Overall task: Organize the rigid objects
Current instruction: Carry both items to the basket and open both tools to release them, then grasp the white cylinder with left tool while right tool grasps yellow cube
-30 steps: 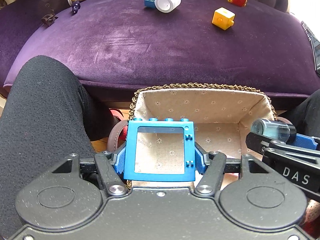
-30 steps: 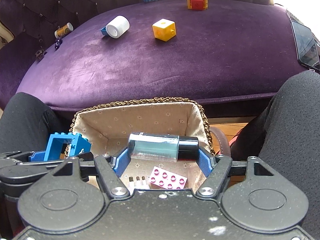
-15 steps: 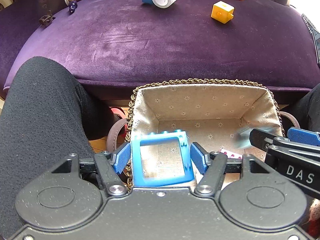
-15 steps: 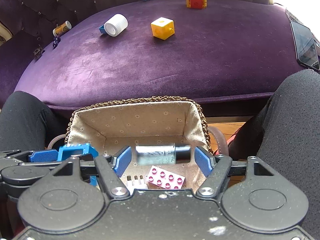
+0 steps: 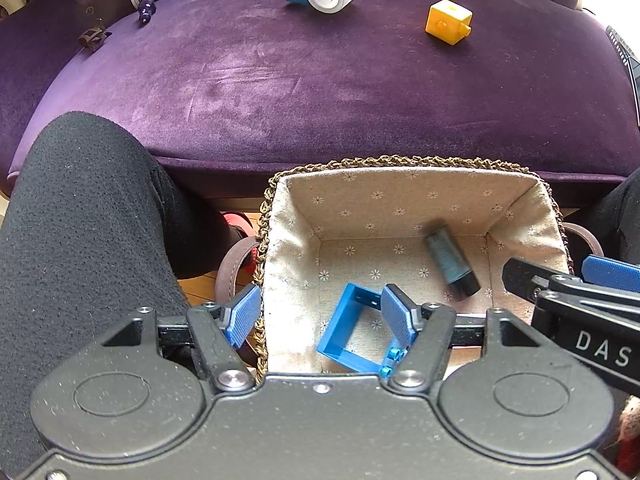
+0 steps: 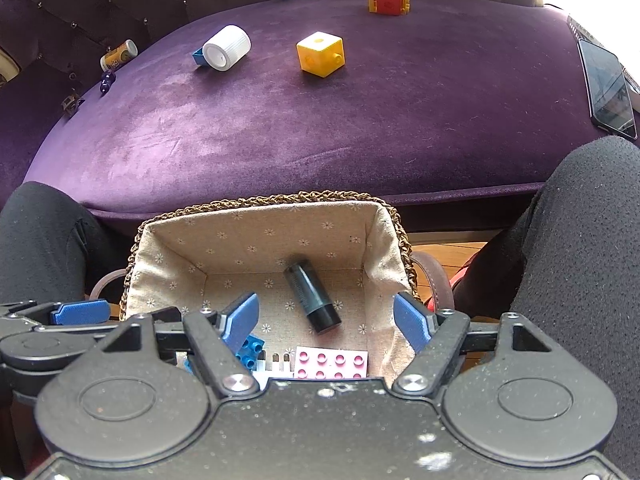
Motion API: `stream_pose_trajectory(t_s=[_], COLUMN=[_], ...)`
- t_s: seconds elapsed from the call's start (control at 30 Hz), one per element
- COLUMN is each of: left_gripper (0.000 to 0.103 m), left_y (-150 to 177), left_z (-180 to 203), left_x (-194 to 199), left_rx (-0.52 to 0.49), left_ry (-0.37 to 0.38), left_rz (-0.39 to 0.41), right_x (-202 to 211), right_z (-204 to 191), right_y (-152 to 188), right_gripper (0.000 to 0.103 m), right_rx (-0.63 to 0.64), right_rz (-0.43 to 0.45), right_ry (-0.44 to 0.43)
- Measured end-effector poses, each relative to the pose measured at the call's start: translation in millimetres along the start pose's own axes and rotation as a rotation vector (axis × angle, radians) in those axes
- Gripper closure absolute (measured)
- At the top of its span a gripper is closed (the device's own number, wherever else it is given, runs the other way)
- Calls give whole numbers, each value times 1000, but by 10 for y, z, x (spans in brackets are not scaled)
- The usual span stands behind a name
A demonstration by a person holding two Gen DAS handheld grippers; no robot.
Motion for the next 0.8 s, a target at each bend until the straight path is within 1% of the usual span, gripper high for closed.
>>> stream_pose_trajectory(t_s=[0.27, 0.5, 0.8], left_gripper=[40, 40, 39], left_y=[0, -11, -17], left_z=[-17, -44, -58], left_x=[-6, 7, 72], left_rx=[7, 32, 54], left_ry=[1, 19, 44], left_rz=[-3, 0, 20], right_x=[-10, -30, 9], right_z=[-12, -18, -14], right_y=[-2, -5, -4], right_gripper=[28, 27, 26], right_rx=[0, -11, -33], right_rz=[-4, -11, 2], right_ry=[-1, -13, -25])
Point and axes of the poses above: each gripper's, at about its wrist camera, not at the fingertips, and x roughly against the way its jaws point, z to its right, y to its underside, the point moved 9 cm from there along -x, roughly the way its jaws point
